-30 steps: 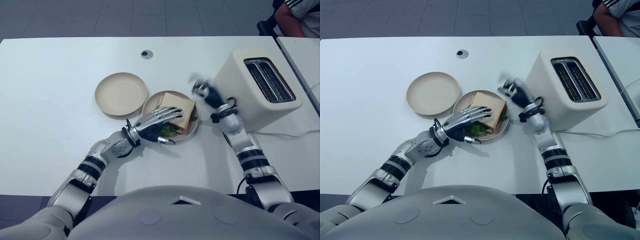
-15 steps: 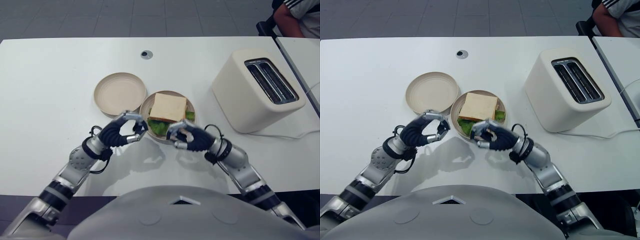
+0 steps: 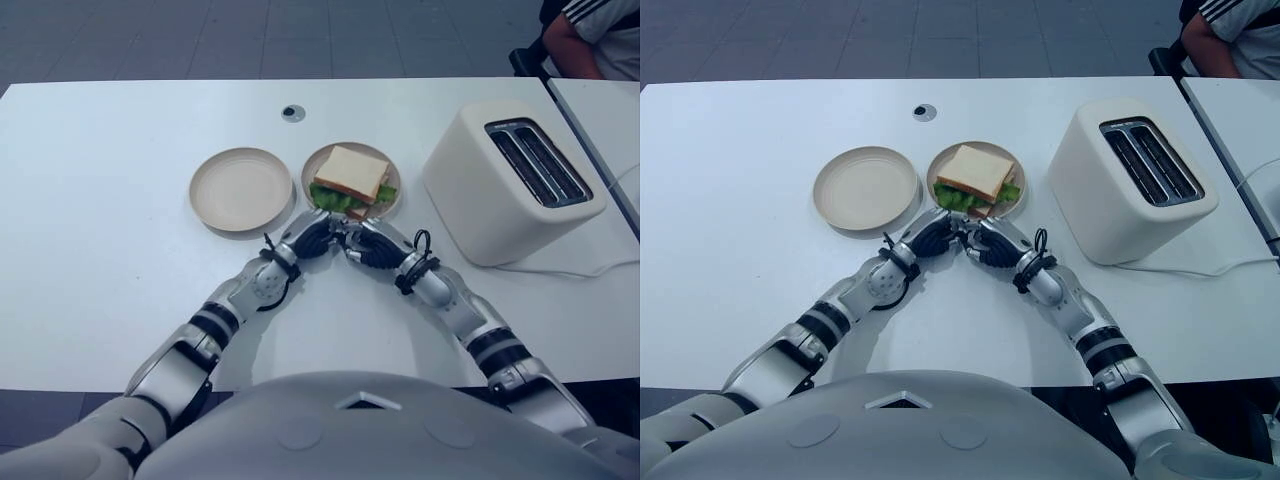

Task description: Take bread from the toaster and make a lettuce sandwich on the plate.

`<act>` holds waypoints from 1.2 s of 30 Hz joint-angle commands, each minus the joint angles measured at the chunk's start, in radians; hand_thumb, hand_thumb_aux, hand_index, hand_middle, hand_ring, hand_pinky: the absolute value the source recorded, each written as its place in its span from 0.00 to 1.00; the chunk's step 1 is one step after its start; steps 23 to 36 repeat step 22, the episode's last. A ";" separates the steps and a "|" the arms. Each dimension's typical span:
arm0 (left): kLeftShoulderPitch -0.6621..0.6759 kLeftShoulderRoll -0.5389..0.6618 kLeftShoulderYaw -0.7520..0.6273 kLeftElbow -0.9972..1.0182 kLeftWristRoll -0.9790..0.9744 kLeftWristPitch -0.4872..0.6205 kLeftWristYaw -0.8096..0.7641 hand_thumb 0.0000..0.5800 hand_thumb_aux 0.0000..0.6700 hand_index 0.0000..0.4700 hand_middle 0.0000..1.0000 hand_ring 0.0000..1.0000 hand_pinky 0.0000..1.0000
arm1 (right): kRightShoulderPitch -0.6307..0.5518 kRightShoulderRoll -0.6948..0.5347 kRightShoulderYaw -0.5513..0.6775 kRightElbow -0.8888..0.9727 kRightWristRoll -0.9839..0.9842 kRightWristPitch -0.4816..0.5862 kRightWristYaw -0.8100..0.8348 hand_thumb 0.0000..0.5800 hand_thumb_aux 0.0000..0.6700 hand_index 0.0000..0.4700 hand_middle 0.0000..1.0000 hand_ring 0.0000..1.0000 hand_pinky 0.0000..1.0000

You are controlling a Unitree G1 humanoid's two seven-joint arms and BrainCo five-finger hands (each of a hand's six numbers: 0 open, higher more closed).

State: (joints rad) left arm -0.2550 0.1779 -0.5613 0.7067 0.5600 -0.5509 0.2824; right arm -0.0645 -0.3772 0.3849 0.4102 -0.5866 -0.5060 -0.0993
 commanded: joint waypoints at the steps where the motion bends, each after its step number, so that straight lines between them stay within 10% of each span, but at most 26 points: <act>1: 0.101 -0.013 0.017 0.000 -0.126 -0.260 -0.023 0.71 0.46 0.46 1.00 1.00 1.00 | 0.018 0.019 -0.049 0.051 0.053 -0.012 -0.052 0.96 0.81 0.81 1.00 1.00 1.00; 2: 0.126 -0.021 0.018 -0.041 -0.213 -0.334 -0.070 0.00 0.00 0.00 0.08 0.08 0.08 | 0.031 0.028 -0.065 0.012 0.090 -0.059 -0.069 0.50 0.29 0.29 1.00 1.00 1.00; 3: 0.158 -0.027 0.014 -0.112 -0.323 -0.388 -0.112 0.00 0.00 0.00 0.00 0.00 0.00 | 0.048 0.039 -0.092 -0.040 0.143 -0.121 -0.091 0.00 0.00 0.00 0.89 0.89 0.89; 4: 0.186 -0.035 0.018 -0.189 -0.431 -0.420 -0.144 0.00 0.00 0.00 0.00 0.00 0.00 | 0.069 0.058 -0.127 -0.102 0.220 -0.164 -0.100 0.00 0.00 0.00 0.18 0.18 0.18; 5: 0.207 -0.046 0.027 -0.262 -0.526 -0.441 -0.156 0.00 0.00 0.00 0.00 0.00 0.00 | 0.088 0.076 -0.162 -0.163 0.282 -0.200 -0.115 0.00 0.00 0.00 0.00 0.00 0.00; 13: 0.192 -0.160 0.322 -0.121 -0.462 -0.388 0.014 0.00 0.00 0.00 0.00 0.00 0.00 | 0.093 0.167 -0.289 -0.108 0.445 -0.175 -0.101 0.00 0.00 0.00 0.00 0.00 0.00; 36: 0.205 -0.208 0.349 -0.119 -0.344 -0.399 0.017 0.00 0.00 0.00 0.00 0.00 0.00 | 0.072 0.193 -0.310 -0.051 0.403 -0.192 -0.074 0.00 0.00 0.00 0.00 0.00 0.00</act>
